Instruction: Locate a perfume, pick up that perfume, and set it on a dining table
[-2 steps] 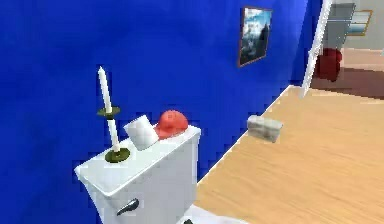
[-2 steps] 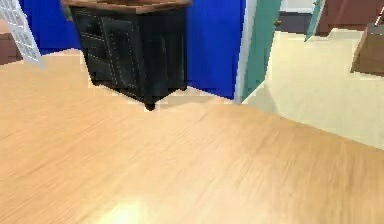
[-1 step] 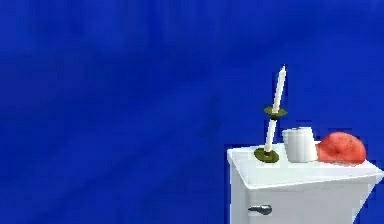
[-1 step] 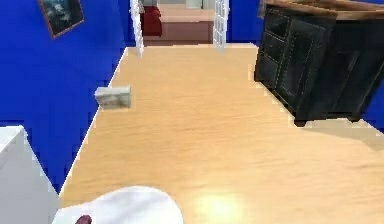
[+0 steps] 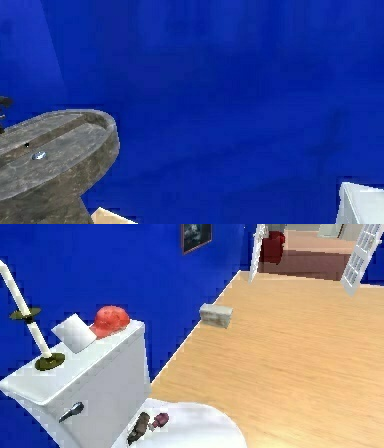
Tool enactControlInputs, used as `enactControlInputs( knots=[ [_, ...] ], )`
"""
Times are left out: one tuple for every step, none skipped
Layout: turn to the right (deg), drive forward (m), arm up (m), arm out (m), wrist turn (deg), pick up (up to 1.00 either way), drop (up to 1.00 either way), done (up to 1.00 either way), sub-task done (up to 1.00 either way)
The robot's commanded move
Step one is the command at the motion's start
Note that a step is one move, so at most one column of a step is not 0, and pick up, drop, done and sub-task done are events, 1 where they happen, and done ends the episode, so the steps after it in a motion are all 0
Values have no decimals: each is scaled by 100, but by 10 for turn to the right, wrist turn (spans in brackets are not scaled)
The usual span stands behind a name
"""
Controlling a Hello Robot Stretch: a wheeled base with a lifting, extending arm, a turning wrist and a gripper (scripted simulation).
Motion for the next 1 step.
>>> enactControlInputs(
  knots=[
    [0,0,50,0,0,0,0,0,0]
  ],
)
